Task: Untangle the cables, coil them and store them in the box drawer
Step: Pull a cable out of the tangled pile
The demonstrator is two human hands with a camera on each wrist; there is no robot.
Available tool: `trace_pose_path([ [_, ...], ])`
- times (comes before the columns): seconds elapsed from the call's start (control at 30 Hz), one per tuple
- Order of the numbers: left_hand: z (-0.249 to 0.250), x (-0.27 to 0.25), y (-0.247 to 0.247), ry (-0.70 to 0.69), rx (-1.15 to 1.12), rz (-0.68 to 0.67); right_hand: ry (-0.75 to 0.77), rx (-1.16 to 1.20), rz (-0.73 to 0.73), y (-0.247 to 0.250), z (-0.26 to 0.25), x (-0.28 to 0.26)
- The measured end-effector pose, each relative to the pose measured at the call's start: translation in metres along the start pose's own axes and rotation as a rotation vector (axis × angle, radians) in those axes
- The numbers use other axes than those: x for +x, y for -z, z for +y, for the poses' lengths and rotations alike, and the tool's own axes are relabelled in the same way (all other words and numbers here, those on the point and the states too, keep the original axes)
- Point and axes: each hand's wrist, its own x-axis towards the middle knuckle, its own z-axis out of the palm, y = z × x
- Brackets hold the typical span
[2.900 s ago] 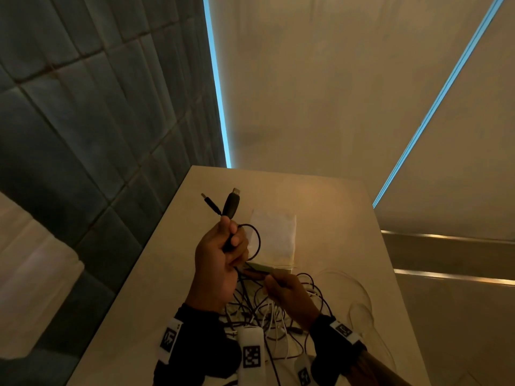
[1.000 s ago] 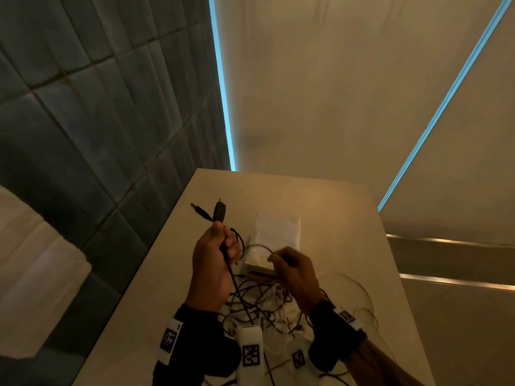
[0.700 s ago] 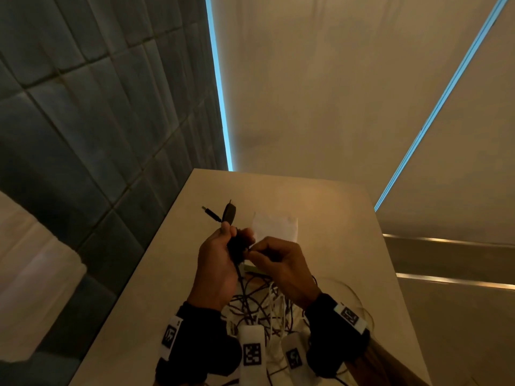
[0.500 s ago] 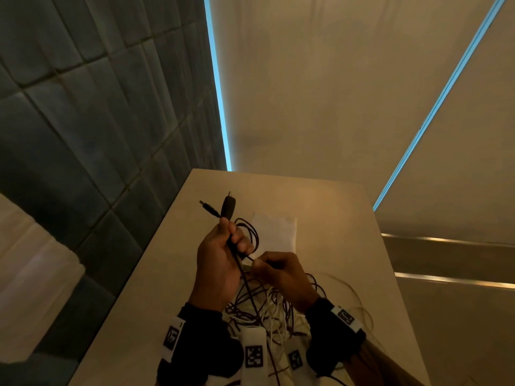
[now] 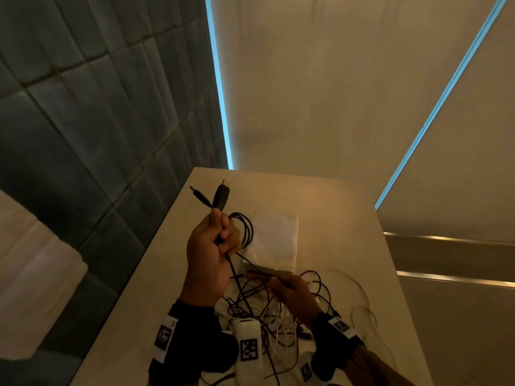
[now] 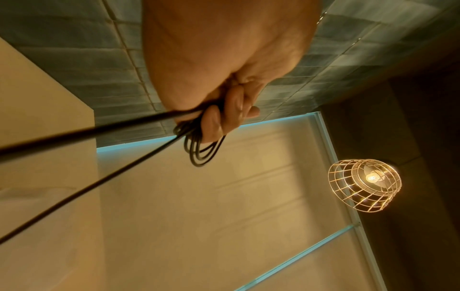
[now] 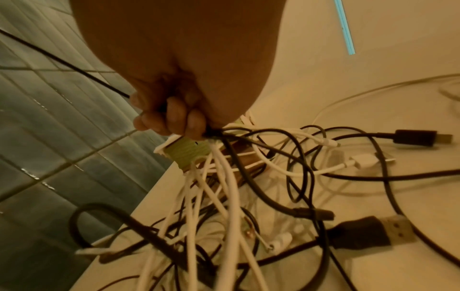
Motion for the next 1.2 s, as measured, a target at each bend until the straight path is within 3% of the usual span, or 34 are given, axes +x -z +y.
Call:
trace_pose_path([
  [0.2,0.000,0.001,0.004,0.002,0.106,0.106,-0.067,-0.148,0.056,0.007,0.000,0.002],
  [0.33,-0.007,0.003,0.007,0.054,0.190,0.196,-0.002,0.102,0.167,0.008,-0.065,0.010],
  [0.53,-0.018,0.001,-0.003,0.140,0.201,0.246,0.265,0.119,-0.046,-0.003,-0.150,0.004],
  [0.63,-0.012,0.004,-0.003,0.150,0.127,0.225,0.250,0.157,-0.108,-0.006,-0.147,-0.006],
  [0.8,-0.018,0.002,-0.006,0.225,0.225,0.209,0.259,0.199,-0.074,-0.008,-0.143,-0.013],
  [0.9,-0.019,-0.001,-0.008,0.266,0.131,0.141,0.276,0.178,-0.077,-0.005,-0.142,-0.010],
  [1.03,-0.013,0.004,-0.009,0.193,-0.132,0.061,0.156,0.133,-0.205,-0.001,-0.117,-0.011],
  [1.2,-0.009,0.005,-0.004,0.112,-0.148,0.035,0.001,0.159,-0.196,0.002,-0.081,-0.015],
])
